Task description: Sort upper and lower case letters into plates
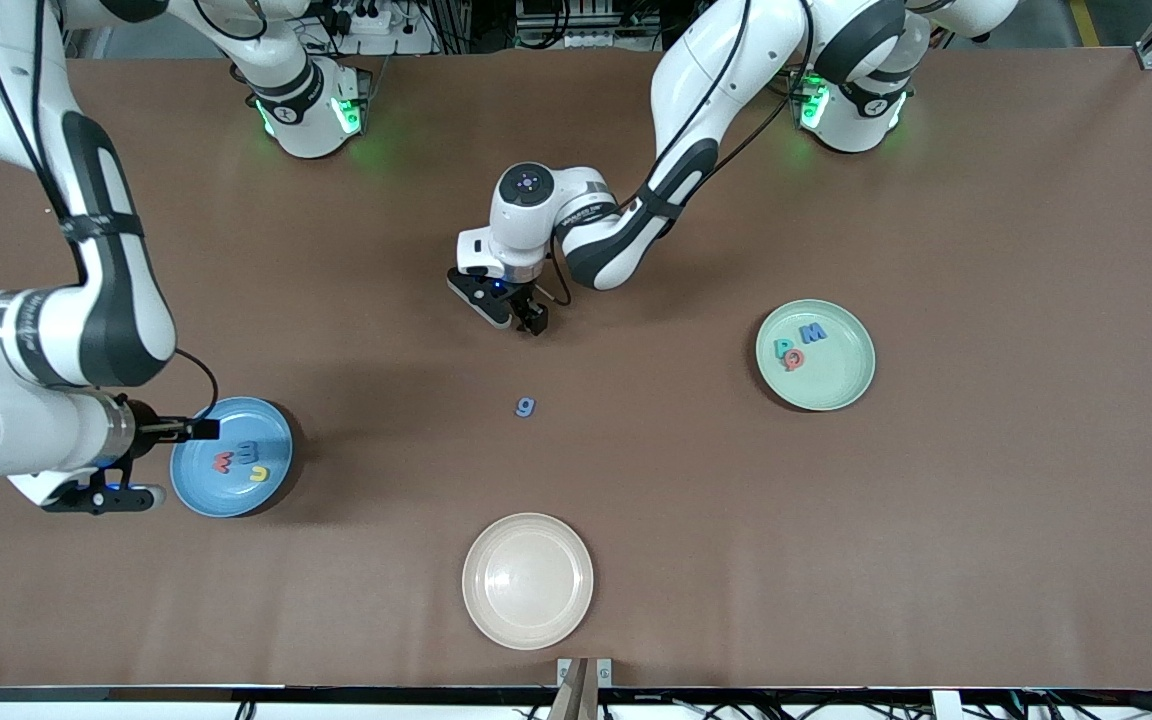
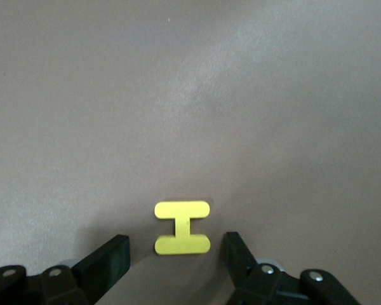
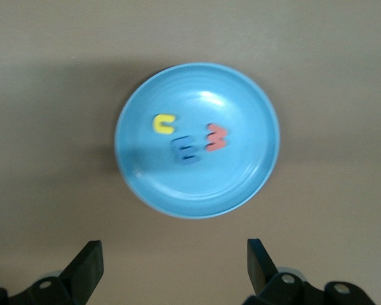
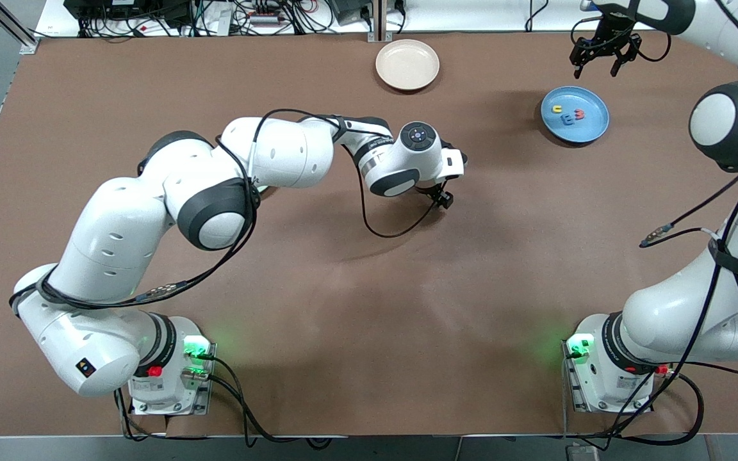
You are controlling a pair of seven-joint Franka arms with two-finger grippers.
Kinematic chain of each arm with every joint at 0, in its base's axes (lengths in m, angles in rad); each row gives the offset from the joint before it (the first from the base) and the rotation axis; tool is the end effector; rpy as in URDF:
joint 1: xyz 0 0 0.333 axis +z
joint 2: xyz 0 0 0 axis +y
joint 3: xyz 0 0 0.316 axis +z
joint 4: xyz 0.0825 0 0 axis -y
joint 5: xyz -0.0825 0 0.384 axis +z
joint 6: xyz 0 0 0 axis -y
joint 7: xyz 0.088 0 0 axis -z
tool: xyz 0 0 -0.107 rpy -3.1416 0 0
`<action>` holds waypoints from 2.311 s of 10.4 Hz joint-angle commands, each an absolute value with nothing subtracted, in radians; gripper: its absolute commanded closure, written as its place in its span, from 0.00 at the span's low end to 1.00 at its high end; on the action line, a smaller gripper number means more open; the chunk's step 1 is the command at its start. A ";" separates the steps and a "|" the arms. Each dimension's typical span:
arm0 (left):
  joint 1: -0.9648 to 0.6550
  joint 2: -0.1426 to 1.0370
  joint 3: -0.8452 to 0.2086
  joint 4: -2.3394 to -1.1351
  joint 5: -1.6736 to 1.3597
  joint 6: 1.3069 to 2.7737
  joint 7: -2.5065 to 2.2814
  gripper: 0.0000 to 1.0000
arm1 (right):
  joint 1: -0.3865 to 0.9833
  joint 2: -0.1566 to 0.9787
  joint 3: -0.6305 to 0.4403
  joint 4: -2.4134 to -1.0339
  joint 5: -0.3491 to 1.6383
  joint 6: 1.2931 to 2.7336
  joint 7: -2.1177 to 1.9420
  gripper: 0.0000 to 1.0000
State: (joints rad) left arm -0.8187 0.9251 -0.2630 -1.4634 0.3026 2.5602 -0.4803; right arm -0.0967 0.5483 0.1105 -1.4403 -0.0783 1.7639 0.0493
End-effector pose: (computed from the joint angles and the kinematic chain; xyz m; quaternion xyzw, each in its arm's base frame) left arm 0.3741 -0.6310 0.1598 0.9316 -0.3481 0.0722 0.0766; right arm 0.6815 -0.0099 0.3570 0.9938 -0.0107 -0.1101 0.0114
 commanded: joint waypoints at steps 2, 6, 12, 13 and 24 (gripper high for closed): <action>-0.827 0.925 -0.261 -1.470 0.276 2.526 -0.497 0.32 | -0.114 0.339 0.117 -1.731 -0.025 1.899 0.040 0.00; -0.839 0.933 -0.261 -1.420 0.276 2.526 -0.497 0.32 | -0.100 0.223 0.117 -1.900 -0.025 1.997 0.054 0.00; -0.842 0.957 -0.258 -1.391 0.276 2.528 -0.499 0.39 | -0.124 0.270 0.114 -1.905 -0.023 2.036 0.078 0.00; -0.842 0.965 -0.258 -1.390 0.276 2.526 -0.499 0.39 | -0.123 0.273 0.114 -1.914 -0.023 2.039 0.078 0.00; -0.856 0.968 -0.253 -1.384 0.249 2.496 -0.503 0.67 | -0.114 0.270 0.115 -1.910 -0.017 2.039 0.084 0.00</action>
